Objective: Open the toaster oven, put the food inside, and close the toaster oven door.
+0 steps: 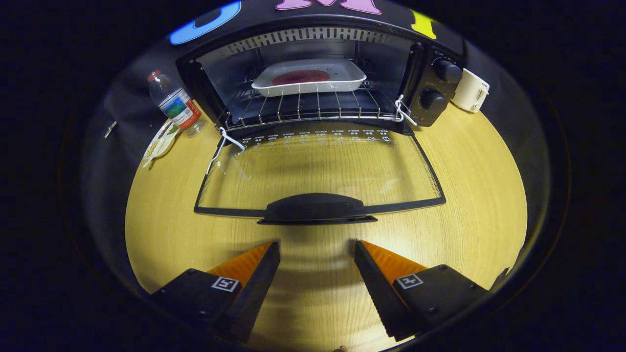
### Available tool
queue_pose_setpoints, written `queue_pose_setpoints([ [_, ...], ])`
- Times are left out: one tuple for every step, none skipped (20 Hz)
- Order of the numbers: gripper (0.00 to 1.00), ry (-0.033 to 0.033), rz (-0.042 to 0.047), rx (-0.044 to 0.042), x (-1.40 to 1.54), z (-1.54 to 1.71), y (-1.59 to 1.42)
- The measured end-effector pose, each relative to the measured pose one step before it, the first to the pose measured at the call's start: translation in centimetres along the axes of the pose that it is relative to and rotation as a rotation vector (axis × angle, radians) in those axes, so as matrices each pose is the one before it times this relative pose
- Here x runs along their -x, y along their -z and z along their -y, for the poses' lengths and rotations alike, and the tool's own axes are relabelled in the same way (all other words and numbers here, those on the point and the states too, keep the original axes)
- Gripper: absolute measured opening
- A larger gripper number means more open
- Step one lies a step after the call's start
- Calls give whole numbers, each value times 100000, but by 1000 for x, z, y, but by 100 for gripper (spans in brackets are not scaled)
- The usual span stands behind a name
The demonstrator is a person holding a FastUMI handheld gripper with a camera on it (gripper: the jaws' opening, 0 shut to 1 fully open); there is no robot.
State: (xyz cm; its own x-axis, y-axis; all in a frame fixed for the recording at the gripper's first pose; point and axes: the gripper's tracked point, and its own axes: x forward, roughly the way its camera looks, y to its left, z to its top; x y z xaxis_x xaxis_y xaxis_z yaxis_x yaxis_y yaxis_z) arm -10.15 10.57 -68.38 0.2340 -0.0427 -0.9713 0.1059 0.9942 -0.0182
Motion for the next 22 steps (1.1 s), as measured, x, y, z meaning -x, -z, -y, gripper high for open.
queue_pose_setpoints([
  [100, 363, 841, -346, -235, -2, -493],
  [100, -827, 230, -462, -83, -199, -357],
  [100, -479, 183, -349, -218, -147, -382],
  [100, -243, -1142, 1191, 77, 54, 123],
  [100, 174, 813, 1991, 122, 4, -209],
  [100, 498, 789, 771, 357, 12, -20],
  [100, 136, 858, 43, 326, -7, -145],
  [100, -244, 137, -586, 383, -50, -33],
  [100, -281, 221, -978, 487, -69, -210],
  [100, -279, 980, 19, 522, -2, -188],
  [100, -276, 1801, 535, 609, -23, -312],
  [100, -467, 1707, -286, 594, -34, -261],
  [100, -792, 1068, -1091, 393, -51, -317],
  [100, -987, 558, -1173, 386, -38, -236],
  [100, -926, 528, -875, 383, -39, -300],
  [100, -653, 902, 47, 437, -34, -334],
  [100, -300, 1337, 928, 385, -76, -371],
  [99, 12, 1681, 1833, 470, -62, -337],
  [99, 147, 2251, 2657, 554, -81, -609],
  [99, -157, 2752, 2222, 747, -114, -704],
  [100, -614, 3737, 1766, 644, -132, -1027],
  [100, -698, 3835, 1157, 565, -156, -1097],
])
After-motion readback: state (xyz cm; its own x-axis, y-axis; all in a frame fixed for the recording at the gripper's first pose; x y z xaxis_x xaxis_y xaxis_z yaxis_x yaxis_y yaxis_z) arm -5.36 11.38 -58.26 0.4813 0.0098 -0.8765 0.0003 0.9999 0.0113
